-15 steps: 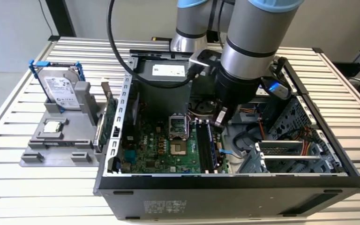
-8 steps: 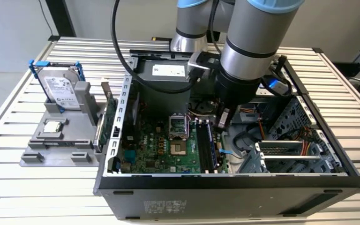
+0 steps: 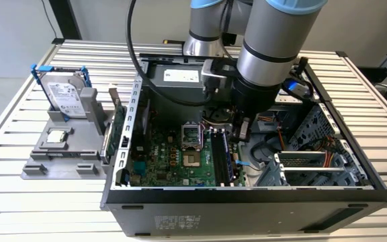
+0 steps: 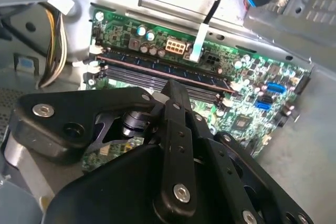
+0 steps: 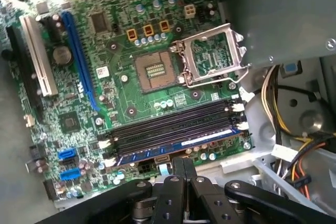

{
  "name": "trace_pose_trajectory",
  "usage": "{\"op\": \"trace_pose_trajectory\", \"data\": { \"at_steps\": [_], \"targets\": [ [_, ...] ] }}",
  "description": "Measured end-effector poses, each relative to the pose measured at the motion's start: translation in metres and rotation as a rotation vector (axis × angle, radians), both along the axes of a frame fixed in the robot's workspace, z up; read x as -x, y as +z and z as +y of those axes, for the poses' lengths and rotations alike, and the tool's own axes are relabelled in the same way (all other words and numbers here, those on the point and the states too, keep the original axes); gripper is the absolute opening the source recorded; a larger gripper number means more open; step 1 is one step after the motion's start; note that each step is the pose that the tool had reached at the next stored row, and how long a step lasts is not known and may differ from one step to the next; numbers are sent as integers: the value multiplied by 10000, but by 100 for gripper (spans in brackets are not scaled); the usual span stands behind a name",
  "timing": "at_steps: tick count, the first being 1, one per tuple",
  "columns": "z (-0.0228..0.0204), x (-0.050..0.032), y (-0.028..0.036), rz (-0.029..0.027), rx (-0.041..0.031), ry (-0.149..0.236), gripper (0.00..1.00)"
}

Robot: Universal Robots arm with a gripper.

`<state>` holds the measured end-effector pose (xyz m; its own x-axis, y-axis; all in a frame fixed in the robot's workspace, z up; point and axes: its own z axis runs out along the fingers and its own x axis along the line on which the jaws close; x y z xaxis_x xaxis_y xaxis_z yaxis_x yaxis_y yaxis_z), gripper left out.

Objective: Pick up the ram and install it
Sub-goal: 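Press down the ram until it locks into place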

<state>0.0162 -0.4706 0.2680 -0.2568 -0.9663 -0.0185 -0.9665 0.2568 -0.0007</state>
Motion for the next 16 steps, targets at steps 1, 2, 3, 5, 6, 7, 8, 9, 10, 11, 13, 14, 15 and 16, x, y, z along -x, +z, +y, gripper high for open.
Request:
{"op": "trace_pose_trajectory", "data": {
  "at_steps": [1, 2, 3, 5, 6, 7, 8, 9, 10, 11, 13, 14, 15, 16],
  "targets": [
    [0, 0, 0, 0, 0, 170, 0],
    [0, 0, 0, 0, 0, 346, 0],
    [0, 0, 0, 0, -1, 514, 0],
    [0, 0, 1, 0, 2, 859, 0],
    [0, 0, 1, 0, 1, 1028, 0],
    [0, 0, 0, 0, 1, 1196, 0],
    [0, 0, 0, 0, 2, 1357, 0],
    [0, 0, 0, 0, 2, 1538, 0],
    [1, 0, -1, -1, 0, 1709, 0],
    [1, 0, -2, 0, 0, 1864, 0],
    [7, 1, -7, -4, -3, 2080, 0],
    [9, 4, -10, -7, -3, 2129, 0],
    [13, 8, -12, -12, 1, 2153, 0],
    [19, 12, -15, -18, 3, 2160, 0]
  ]
}}
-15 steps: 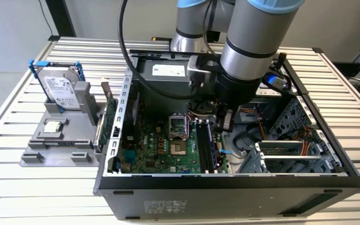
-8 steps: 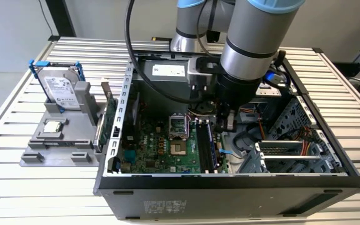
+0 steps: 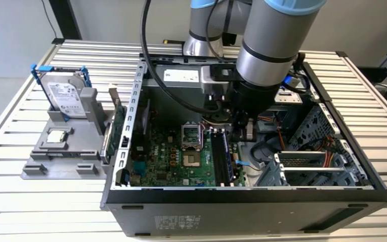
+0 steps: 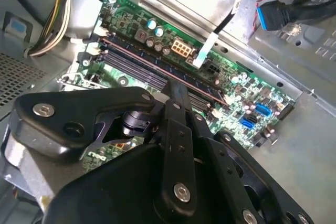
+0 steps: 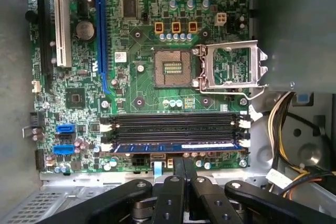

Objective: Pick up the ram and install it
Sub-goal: 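Press down the ram until it locks into place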

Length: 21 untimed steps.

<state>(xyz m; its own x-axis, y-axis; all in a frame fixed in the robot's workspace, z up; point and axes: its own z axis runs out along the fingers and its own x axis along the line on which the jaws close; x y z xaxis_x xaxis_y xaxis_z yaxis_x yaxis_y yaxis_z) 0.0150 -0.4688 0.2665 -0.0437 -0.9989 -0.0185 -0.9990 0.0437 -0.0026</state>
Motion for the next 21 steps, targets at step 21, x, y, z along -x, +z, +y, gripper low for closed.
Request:
{"op": "trace_pose_trajectory", "data": {
  "at_steps": [21],
  "targets": [
    [19, -1, -292, -9, -1, -6, 0]
  ]
}}
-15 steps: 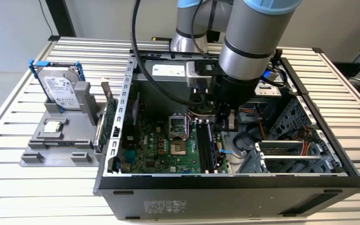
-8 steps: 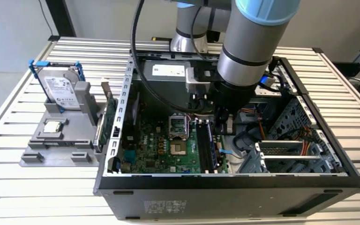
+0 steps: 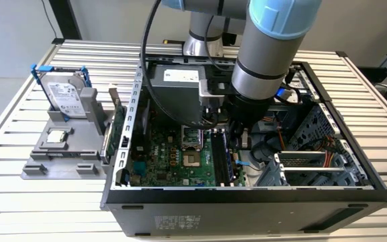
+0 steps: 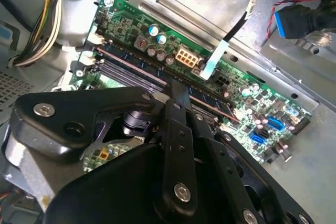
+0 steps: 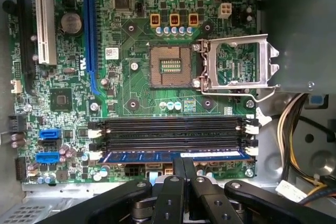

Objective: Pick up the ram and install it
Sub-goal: 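Press down the ram until it locks into place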

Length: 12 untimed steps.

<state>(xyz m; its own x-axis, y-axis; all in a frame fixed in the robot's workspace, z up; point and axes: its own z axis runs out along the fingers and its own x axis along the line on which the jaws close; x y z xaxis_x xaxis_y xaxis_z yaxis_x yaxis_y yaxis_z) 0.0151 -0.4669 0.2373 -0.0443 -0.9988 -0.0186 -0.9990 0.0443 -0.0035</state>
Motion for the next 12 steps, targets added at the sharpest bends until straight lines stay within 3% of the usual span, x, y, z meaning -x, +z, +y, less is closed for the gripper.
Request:
{"op": "trace_pose_trajectory", "data": {
  "at_steps": [7, 12],
  "targets": [
    [0, 1, -125, 1, 2, -2, 0],
    [-1, 1, -176, 2, 5, -1, 0]
  ]
}}
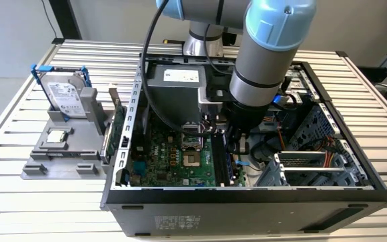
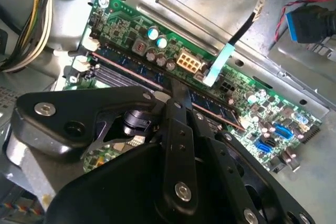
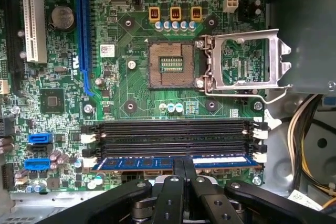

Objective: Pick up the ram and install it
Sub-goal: 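Press down the ram until it locks into place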

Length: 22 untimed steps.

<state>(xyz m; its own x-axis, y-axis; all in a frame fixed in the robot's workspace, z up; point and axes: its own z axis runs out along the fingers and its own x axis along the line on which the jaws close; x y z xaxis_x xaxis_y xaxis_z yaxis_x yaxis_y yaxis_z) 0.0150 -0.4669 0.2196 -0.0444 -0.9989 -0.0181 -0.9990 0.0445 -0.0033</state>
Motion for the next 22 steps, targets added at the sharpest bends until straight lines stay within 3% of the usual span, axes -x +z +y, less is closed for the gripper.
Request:
{"op": "trace_pose_trajectory", "data": {
  "at_steps": [2, 4, 22],
  "targets": [
    [1, 0, 0, 0, -1, 0, 0],
    [6, -1, 47, -7, -28, -1, 0],
    [1, 0, 875, -1, -4, 0, 0]
  ]
}}
